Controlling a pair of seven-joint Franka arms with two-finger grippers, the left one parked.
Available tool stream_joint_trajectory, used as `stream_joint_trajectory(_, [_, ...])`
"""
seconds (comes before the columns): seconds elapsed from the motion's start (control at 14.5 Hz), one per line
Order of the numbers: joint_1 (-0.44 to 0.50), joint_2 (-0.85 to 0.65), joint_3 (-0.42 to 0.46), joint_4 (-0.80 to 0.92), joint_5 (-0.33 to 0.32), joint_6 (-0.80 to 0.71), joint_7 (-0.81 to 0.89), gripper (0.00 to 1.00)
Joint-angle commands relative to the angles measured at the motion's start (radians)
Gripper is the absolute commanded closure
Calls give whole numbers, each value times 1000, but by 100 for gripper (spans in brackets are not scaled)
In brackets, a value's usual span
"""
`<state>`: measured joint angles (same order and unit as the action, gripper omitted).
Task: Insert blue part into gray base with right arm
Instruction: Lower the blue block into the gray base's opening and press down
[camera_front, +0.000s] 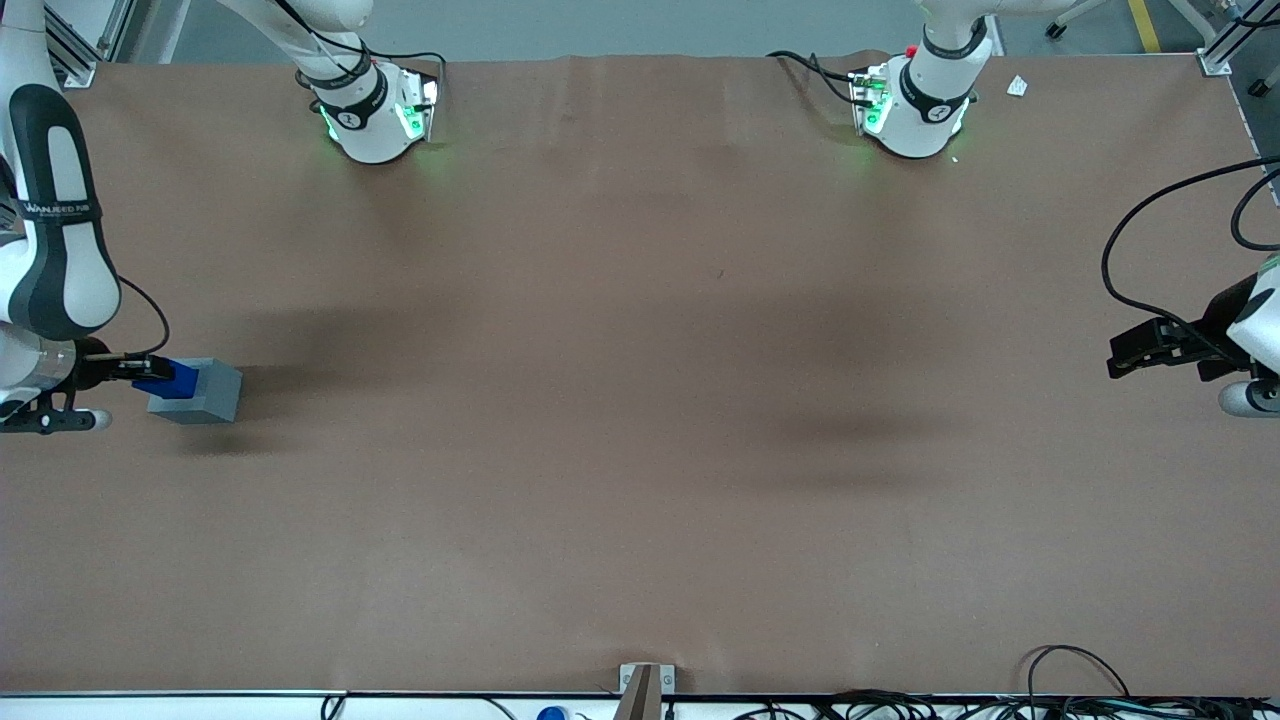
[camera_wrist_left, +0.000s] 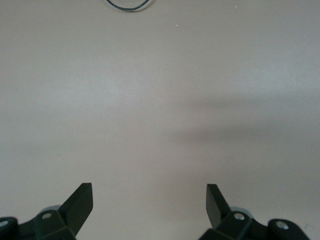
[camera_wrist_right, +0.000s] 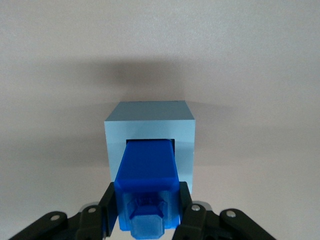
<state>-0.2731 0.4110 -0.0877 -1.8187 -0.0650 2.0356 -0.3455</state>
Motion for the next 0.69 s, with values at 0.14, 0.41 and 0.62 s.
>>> stream_joint_trajectory(0.14, [-21, 8, 16, 6, -19, -6, 2, 90])
stream_joint_trajectory(0.41, [-23, 8, 17, 6, -19, -3, 2, 16])
stream_joint_trajectory(0.62, [-17, 3, 17, 10, -19, -9, -4, 0])
